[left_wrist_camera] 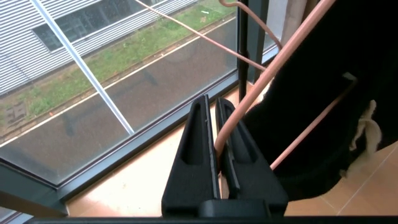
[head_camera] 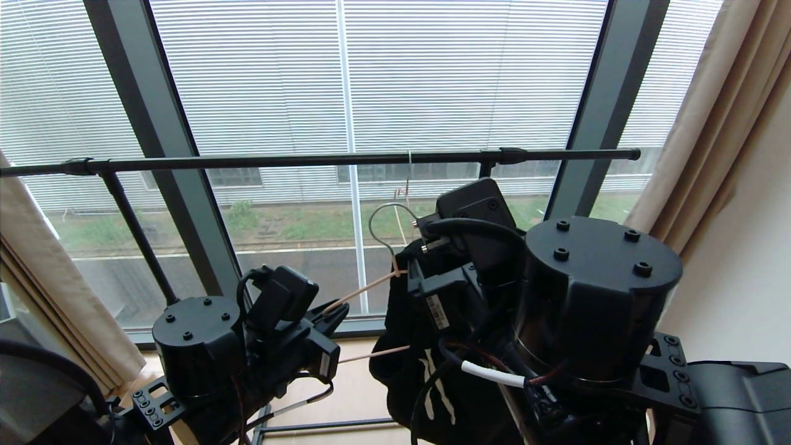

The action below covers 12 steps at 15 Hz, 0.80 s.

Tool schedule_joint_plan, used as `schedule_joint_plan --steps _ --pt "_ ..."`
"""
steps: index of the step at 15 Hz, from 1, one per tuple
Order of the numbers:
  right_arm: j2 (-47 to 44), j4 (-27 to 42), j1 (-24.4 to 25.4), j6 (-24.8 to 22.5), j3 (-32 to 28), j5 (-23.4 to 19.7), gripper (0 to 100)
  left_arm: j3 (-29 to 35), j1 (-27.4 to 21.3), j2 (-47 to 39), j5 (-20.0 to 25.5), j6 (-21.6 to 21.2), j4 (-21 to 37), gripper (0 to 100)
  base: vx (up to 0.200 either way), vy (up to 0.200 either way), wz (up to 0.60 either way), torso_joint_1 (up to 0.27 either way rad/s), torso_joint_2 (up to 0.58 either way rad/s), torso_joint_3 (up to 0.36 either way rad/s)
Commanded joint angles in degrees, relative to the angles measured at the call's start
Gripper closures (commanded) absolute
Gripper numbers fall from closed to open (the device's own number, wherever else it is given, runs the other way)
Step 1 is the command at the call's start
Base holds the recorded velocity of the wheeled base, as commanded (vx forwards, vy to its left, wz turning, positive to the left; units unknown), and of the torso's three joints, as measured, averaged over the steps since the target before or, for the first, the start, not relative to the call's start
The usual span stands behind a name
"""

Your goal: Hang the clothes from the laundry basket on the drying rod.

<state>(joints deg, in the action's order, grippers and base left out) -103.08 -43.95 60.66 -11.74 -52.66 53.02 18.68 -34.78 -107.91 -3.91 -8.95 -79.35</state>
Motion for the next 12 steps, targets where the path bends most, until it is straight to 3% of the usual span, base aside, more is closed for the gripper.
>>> schedule_joint_plan --steps 1,10,12 --pt "0.87 0.0 0.07 -0.13 0.9 -0.02 0 0.13 -0.02 -0.11 -0.04 -0.02 -0.02 100 0.0 0.0 0.0 0.0 0.0 0.0" --pt "3.24 0.09 1.39 -2.41 3.36 -0.46 0 0.4 -0.02 0.16 -0.04 1.04 -0.1 100 0.0 0.0 0.0 0.0 0.0 0.0" --pt "5.0 0.35 1.3 -2.67 4.15 -2.83 0 0.4 -0.02 0.16 -0.04 0.95 -0.1 100 0.0 0.0 0.0 0.0 0.0 0.0"
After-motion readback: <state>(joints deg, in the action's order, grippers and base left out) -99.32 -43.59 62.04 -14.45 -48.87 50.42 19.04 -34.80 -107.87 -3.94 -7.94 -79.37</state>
